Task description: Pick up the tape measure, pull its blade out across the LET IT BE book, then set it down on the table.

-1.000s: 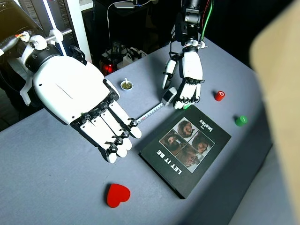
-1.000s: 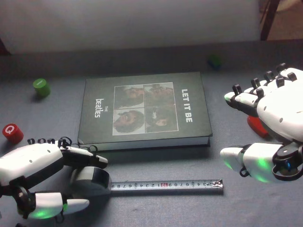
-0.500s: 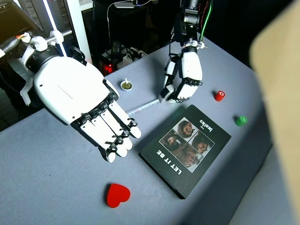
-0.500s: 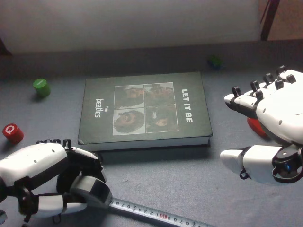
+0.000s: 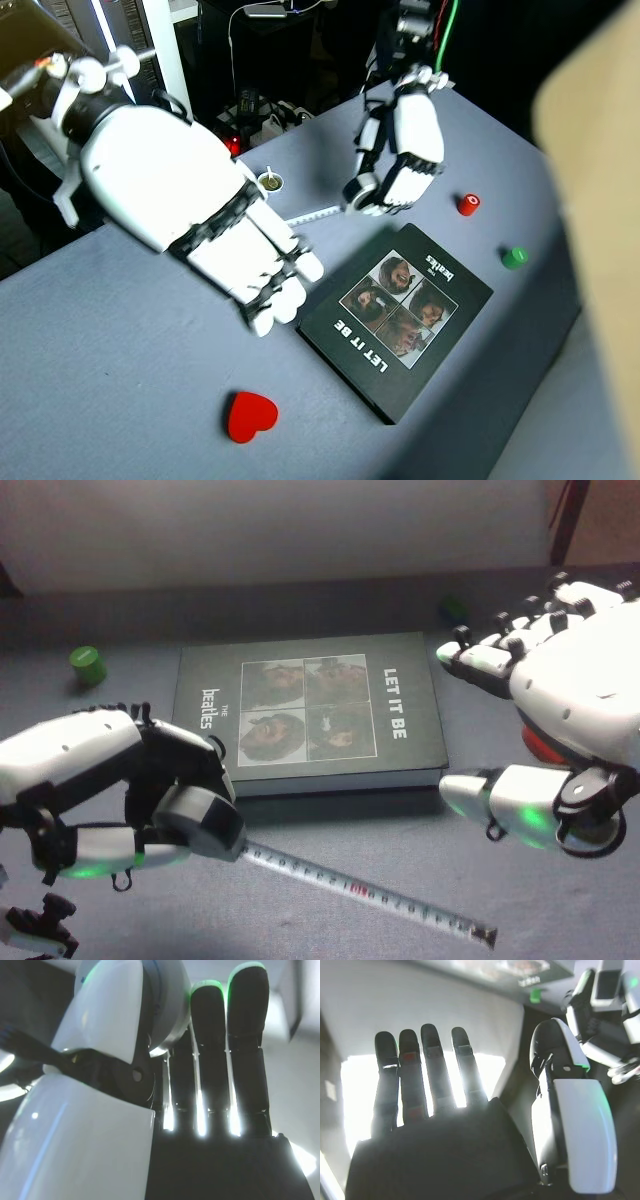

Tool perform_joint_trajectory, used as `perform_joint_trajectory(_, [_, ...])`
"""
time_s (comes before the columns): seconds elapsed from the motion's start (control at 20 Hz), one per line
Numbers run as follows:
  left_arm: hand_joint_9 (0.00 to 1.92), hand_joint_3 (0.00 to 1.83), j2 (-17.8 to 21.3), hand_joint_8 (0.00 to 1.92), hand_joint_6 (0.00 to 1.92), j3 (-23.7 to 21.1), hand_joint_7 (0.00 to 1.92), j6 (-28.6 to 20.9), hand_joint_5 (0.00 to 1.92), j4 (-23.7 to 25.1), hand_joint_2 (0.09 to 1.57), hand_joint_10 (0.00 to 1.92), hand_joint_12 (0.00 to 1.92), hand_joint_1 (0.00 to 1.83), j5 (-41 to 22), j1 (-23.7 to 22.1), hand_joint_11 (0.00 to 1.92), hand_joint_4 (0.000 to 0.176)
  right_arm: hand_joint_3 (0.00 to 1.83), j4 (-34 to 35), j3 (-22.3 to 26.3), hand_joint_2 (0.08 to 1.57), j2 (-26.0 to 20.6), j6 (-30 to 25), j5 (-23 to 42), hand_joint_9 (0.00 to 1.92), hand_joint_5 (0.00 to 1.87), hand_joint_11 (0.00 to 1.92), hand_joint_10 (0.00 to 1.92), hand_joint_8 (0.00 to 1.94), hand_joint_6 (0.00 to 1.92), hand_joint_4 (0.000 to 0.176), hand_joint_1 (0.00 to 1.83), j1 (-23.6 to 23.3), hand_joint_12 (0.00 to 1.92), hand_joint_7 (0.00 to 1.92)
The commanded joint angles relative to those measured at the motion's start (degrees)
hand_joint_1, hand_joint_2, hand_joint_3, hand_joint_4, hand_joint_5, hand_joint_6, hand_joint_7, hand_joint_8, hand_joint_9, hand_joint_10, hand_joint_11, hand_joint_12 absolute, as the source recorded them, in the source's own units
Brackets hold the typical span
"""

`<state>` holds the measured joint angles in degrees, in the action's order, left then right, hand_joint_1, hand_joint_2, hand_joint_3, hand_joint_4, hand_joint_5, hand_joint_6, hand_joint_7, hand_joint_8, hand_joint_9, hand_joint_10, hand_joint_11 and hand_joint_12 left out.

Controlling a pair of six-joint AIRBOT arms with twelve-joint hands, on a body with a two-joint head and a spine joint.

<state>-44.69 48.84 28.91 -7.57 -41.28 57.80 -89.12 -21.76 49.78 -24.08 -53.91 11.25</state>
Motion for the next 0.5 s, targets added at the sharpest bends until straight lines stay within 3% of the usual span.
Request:
perform_joint_trajectory(0.0, [0.87, 0.0, 0.9, 1.08, 0.89, -0.6, 0.95, -0.3, 0.87, -0.8, 1.14, 1.38, 1.25, 1.37, -5.8, -1.1, 0.92, 0.0, 0.0, -4.8, 0.2, 1.05, 0.2, 0.8, -0.8, 0.33, 0.24, 0.06, 0.02, 0.01, 0.01, 0.04, 0.43, -1.0, 0.94, 0.33])
perform_joint_trajectory(0.2, [0.87, 0.0, 5.3, 1.08, 0.89, -3.8, 0.95, 1.9, 0.87, -5.8, 1.14, 1.38, 1.25, 1.37, -3.2, -5.3, 0.92, 0.0, 0.0, -5.6, -0.6, 1.04, 3.5, 3.0, -2.4, 0.35, 0.25, 0.07, 0.02, 0.01, 0.01, 0.034, 0.46, -2.5, 0.95, 0.34])
perform_joint_trajectory(0.3, [0.89, 0.0, 6.6, 1.06, 0.87, -4.4, 0.96, 2.5, 0.89, -7.7, 1.13, 1.35, 1.24, 1.37, -0.1, -8.3, 0.93, 0.0, 0.0, -5.6, -1.8, 0.99, 6.1, 2.9, -3.7, 0.46, 0.38, 0.11, 0.02, 0.01, 0.01, 0.0, 0.8, -3.5, 0.94, 0.49])
perform_joint_trajectory(0.35, [0.89, 0.0, 7.1, 1.07, 0.85, -4.5, 0.96, 5.1, 0.91, -11.1, 1.13, 1.33, 1.23, 1.38, 6.1, -14.8, 0.92, 0.0, 0.0, -5.5, -3.9, 1.02, 9.0, 1.0, -5.1, 0.54, 0.51, 0.19, 0.01, 0.01, 0.01, 0.0, 0.88, -5.0, 0.92, 0.6])
perform_joint_trajectory(0.45, [0.88, 0.0, 6.9, 1.07, 0.84, -4.1, 0.97, 6.9, 0.91, -13.5, 1.13, 1.33, 1.22, 1.38, 9.5, -18.6, 0.89, 0.0, 0.0, -3.0, -4.9, 1.03, 10.0, 0.8, -4.6, 0.58, 0.56, 0.23, 0.01, 0.01, 0.01, 0.0, 0.88, -6.7, 0.91, 0.66])
